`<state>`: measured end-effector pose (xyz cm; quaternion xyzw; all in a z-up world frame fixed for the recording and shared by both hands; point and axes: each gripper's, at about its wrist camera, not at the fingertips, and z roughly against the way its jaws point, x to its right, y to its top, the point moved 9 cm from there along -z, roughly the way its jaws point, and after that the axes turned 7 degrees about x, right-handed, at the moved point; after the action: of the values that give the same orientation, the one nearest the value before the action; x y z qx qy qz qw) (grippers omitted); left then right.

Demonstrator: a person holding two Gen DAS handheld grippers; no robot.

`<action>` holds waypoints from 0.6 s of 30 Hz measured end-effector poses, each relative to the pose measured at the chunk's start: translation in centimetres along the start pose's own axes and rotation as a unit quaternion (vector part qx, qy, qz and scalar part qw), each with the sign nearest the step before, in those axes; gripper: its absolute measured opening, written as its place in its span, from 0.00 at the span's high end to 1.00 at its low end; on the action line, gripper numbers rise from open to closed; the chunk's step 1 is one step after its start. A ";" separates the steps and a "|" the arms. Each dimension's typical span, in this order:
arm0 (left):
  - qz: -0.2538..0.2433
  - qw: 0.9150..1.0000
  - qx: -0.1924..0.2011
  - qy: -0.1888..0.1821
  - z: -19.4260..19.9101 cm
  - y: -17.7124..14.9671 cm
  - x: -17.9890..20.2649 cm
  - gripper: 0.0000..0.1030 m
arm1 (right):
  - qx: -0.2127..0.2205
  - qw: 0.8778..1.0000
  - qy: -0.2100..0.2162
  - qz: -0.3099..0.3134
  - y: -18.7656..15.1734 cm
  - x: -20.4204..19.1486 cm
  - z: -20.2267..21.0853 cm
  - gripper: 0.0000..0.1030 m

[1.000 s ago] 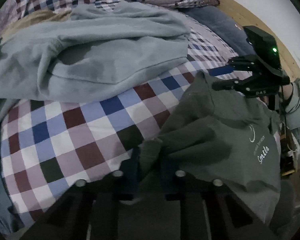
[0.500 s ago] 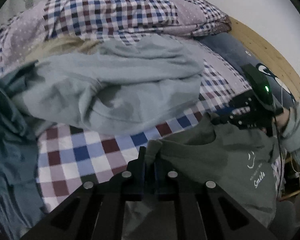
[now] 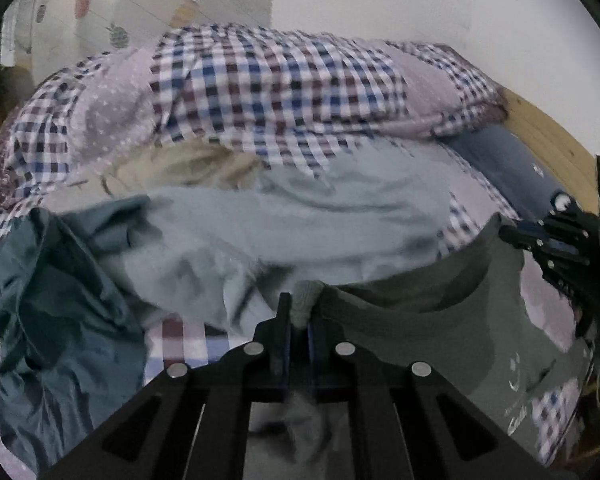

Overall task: Fold clothes
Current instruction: 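Lay the green shirt flat on the bed with both grippers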

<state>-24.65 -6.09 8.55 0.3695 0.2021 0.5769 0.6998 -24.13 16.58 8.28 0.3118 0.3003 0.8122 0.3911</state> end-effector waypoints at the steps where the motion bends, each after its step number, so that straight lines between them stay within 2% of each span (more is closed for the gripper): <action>1: 0.002 1.000 0.005 0.010 -0.1 0.9 -0.1 0.95 | 0.005 1.000 -0.014 0.004 1.0 0.2 0.1 0.98; 7: 0.026 0.996 0.052 0.060 -0.6 7.4 -1.3 0.96 | 0.030 0.996 -0.085 0.018 6.4 2.0 -0.8 0.99; 12: 0.022 0.991 0.095 0.093 -2.1 12.9 -1.6 0.96 | 0.061 0.988 -0.144 -0.004 11.2 5.5 -1.4 0.99; 15: 0.018 0.991 0.071 0.107 -6.0 12.7 -1.7 0.96 | 0.052 0.986 -0.160 -0.022 11.7 6.7 -3.6 0.98; 18: 0.016 0.992 0.030 0.120 -10.1 10.4 -2.2 0.96 | 0.021 0.987 -0.155 -0.045 9.8 7.2 -7.8 0.98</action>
<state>-39.23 -4.72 9.57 0.3220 0.2960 0.6217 0.6497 -37.87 15.56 12.53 0.4284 0.2668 0.7290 0.4624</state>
